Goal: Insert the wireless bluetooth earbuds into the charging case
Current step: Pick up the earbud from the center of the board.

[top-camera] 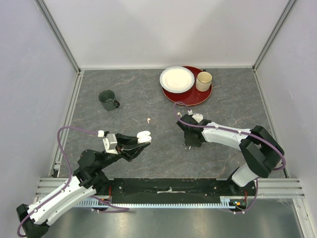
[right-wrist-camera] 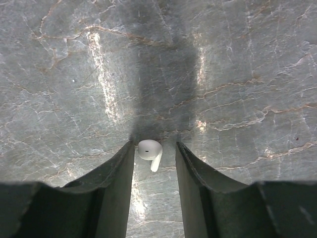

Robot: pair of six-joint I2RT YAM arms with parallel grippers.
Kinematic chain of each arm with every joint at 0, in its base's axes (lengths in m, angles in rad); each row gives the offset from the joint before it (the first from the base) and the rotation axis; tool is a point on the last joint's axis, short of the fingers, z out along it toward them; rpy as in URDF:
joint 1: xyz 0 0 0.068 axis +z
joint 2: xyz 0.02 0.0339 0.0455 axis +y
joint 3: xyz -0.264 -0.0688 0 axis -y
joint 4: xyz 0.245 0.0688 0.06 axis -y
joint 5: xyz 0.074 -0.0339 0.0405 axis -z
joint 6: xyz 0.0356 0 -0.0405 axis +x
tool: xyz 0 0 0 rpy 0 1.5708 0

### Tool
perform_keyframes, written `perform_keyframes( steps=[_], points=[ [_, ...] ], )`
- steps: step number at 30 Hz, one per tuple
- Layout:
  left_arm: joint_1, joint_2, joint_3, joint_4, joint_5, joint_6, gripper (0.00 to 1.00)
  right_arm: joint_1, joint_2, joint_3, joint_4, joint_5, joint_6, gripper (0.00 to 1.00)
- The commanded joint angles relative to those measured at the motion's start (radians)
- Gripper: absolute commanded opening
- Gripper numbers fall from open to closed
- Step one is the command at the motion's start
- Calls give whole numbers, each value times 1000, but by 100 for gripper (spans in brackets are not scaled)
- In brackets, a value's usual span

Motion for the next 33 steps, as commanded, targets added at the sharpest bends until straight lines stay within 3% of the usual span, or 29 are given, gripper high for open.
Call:
perform_keyframes(
  steps=[1,21,33],
  points=[
    [-5,-13,-3,39,-20,-26,2,1,19,-17,23,0,14,44],
    [-5,-5,-6,39,-20,-35,2,0,12,-23,27,6,4,27],
    [-3,18,0,56,-17,-43,2,4,-105,-14,34,44,-22,5]
  ],
)
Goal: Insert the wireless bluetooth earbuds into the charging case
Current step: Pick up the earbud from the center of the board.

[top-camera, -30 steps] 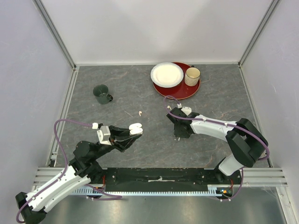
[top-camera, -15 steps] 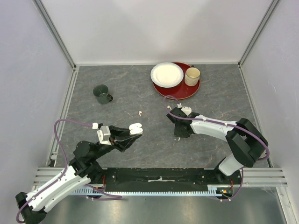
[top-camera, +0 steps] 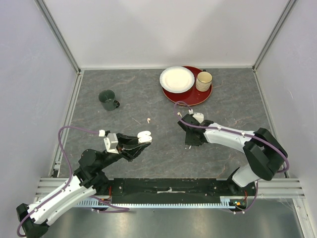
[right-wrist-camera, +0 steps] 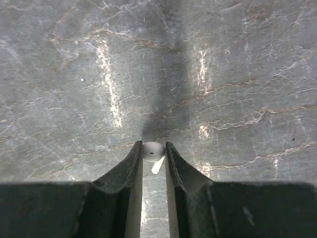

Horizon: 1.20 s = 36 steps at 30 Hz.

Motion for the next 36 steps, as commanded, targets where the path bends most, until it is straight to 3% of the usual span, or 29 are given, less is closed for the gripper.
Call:
perform_keyframes(
  steps=[1,11,18,27,36],
  points=[
    [-3,19,3,60,-8,-43,2,10,-120,-3,23,43,-17,4],
    [-4,77,7,112,-19,-57,2,79,-427,3,76,208,-34,0],
    [-3,129,20,138,-18,-63,2,197,-589,56,148,338,-114,0],
    [-3,162,27,170,-15,-61,2,392,-628,152,283,482,-267,0],
    [-4,191,27,204,-11,-55,2,583,-531,232,407,531,-351,0]
  ],
)
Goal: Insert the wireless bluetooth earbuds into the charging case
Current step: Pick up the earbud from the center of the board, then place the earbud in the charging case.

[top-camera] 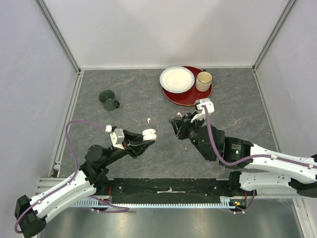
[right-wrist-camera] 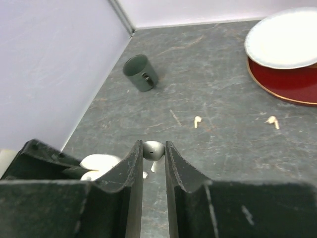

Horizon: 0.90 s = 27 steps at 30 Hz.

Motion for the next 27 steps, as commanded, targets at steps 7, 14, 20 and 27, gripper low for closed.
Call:
perform_keyframes(
  steps=[7,14,20,27],
  points=[
    [-5,20,27,79,-10,-18,2,153,120,56,183,121,-107,0],
    [-5,10,17,80,-13,-25,2,161,149,57,193,96,-103,0],
    [-3,8,11,88,-13,-25,2,164,186,73,192,81,-101,0],
    [-3,11,7,105,-2,-21,2,164,212,70,192,70,-98,0]
  ],
)
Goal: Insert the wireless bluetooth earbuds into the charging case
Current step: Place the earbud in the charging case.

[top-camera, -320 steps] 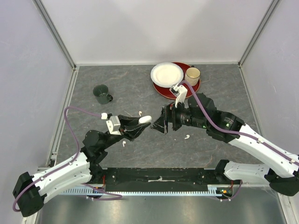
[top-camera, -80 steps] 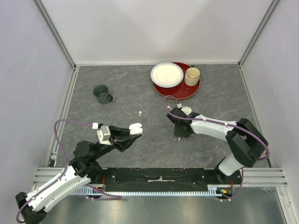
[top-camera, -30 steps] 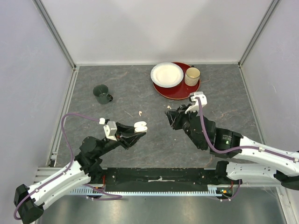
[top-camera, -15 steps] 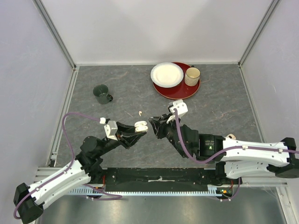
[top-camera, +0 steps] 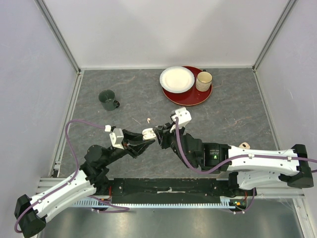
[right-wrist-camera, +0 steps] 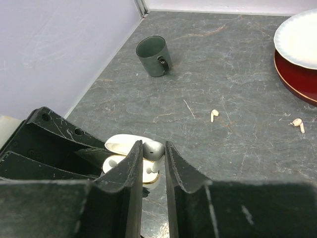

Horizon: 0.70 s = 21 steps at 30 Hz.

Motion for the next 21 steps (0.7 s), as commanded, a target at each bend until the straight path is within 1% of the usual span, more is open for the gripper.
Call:
perform_keyframes(
  steps=[1,11,21],
  points=[
    [-3,-5,7,72,-2,-18,2,6,10,40,34,-8,-7,0],
    [-5,-11,6,66,4,-19,2,5,37,45,38,-47,-2,0],
    [-5,-64,-13,57,-17,-27,2,8,51,40,14,-41,-16,0]
  ],
)
